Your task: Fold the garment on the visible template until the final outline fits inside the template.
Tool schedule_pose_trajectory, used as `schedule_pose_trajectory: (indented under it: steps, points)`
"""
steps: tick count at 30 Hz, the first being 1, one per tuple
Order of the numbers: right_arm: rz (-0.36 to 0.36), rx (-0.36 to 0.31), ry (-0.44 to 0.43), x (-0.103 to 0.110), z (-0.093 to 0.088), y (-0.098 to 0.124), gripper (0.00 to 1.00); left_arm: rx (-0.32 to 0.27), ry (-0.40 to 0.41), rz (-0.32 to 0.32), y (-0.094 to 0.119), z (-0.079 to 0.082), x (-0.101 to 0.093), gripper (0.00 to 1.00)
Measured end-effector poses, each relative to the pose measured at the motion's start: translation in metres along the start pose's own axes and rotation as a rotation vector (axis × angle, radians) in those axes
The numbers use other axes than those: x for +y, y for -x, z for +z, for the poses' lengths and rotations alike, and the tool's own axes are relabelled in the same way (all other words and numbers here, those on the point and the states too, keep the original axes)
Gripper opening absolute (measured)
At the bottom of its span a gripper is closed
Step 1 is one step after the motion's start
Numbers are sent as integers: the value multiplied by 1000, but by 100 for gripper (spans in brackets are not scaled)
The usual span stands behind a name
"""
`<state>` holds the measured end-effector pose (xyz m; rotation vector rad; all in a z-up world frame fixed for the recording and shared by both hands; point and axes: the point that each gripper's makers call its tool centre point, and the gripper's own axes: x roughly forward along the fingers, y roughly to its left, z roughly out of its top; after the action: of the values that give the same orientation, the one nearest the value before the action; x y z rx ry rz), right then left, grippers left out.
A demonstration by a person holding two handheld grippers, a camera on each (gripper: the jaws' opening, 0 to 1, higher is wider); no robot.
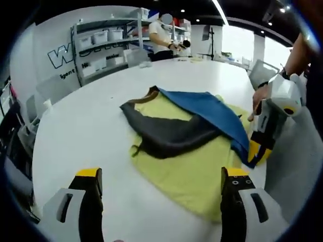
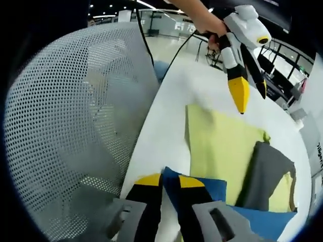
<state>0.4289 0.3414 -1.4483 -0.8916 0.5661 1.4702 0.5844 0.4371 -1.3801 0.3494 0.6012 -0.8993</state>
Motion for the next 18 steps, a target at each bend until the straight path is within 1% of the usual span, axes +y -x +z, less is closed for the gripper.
schedule_pose_trajectory:
  steps: [1,4,6,7,9,12,18]
  points:
    - [-8,3,9,-2,0,0,0,0,0,-1,0,0,0,95]
    - [-15,-2,-35,-6,2,5,0,3,0,-2,0,-1,-1,95]
    - [-33,-10,-37,-11,3,10,0,3,0,-2,1,0,-1,94]
    - [-52,-16,-46,-17,5,17,0,3,0,-2,1,-1,-1,94]
    - [-87,-58,-90,-28,9,31,0,2,-1,-2,2,-1,0,94]
    - [-126,-66,-128,-44,7,49,0,4,7,2,3,-3,1,94]
    - [-206,-67,-158,-74,-4,80,0,5,10,2,4,-3,2,93]
